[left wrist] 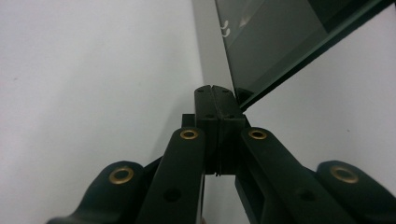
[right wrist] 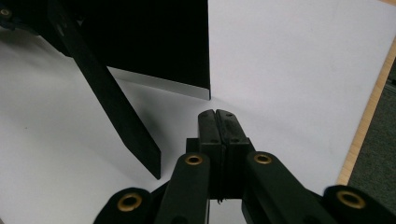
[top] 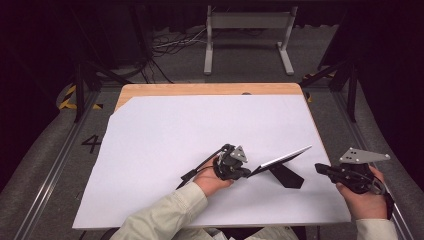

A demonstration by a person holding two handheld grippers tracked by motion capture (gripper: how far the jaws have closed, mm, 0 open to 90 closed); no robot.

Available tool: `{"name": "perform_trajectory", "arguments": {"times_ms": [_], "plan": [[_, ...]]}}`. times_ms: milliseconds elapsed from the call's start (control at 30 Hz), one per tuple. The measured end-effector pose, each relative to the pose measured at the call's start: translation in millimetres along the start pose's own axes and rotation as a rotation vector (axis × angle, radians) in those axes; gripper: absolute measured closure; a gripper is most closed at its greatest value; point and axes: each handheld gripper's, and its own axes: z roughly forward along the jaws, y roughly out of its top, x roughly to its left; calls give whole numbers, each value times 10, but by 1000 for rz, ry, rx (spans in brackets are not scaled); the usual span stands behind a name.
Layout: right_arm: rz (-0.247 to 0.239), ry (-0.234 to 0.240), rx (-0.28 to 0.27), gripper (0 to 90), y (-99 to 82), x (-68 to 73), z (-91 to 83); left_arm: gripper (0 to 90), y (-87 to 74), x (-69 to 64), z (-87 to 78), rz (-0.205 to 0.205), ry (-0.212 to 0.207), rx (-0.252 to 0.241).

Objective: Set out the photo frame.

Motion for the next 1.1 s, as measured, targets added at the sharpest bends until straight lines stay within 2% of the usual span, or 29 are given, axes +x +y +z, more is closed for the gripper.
{"name": "perform_trajectory", "arguments": {"times_ms": [333, 567, 1100], "plan": [[0, -11, 12, 894, 18, 12, -20, 900, 63, -143, 85, 56, -46, 28], [1, -16, 17, 892, 23, 14, -26, 900, 85, -187, 128, 56, -68, 30], [15, -24, 16, 892, 34, 11, -69, 900, 195, -356, 261, 103, -121, 47]]}}
